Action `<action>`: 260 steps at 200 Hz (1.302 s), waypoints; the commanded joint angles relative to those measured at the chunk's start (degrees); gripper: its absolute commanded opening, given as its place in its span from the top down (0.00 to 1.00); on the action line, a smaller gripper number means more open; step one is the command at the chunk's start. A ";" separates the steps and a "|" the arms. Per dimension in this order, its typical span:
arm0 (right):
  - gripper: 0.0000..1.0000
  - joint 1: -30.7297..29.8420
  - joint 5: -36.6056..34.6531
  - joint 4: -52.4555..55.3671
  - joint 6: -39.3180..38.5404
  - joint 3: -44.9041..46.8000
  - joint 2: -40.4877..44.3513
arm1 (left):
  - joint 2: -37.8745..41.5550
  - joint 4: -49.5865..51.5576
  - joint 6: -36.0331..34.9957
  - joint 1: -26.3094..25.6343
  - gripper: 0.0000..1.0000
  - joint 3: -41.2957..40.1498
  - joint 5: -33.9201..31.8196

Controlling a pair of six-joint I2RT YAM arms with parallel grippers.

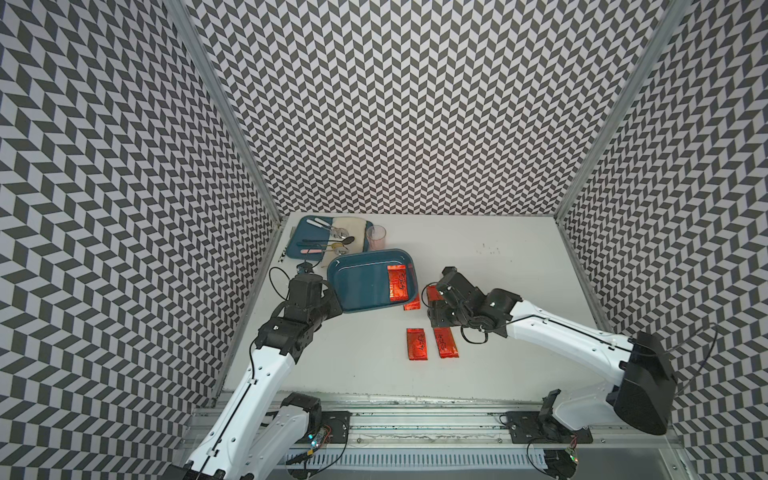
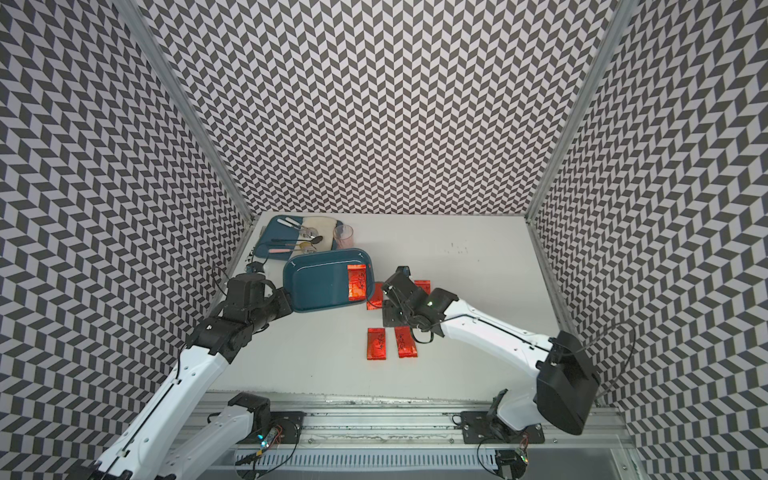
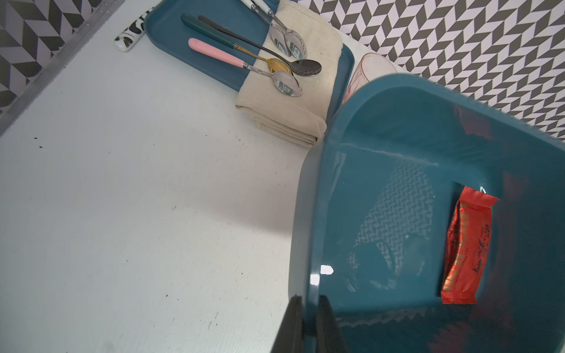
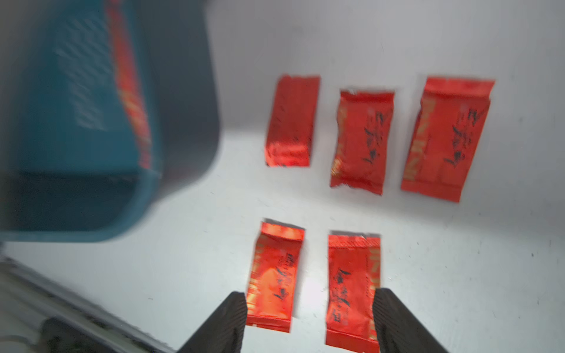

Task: Take the tea bags out of the storage box
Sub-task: Pick up the tea bag from the storage box.

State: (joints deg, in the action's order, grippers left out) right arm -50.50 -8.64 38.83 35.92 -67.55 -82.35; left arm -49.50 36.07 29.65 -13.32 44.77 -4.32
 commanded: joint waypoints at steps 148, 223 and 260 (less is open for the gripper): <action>0.44 -3.64 -12.83 23.47 -6.79 -59.08 -46.12 | 1.07 -1.62 0.81 -1.44 1.00 0.11 -1.36; 0.58 -3.81 -15.44 25.89 -6.47 -58.38 -46.41 | 0.28 -1.53 0.76 -1.53 1.00 0.20 -1.24; 0.71 -3.78 -14.63 25.76 -6.76 -59.74 -46.15 | 0.28 -1.53 0.85 -1.62 1.00 0.16 -1.34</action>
State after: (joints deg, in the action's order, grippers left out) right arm -54.22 -22.15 64.31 29.47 -125.45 -128.22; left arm -49.56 36.23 29.65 -14.68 44.77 -5.41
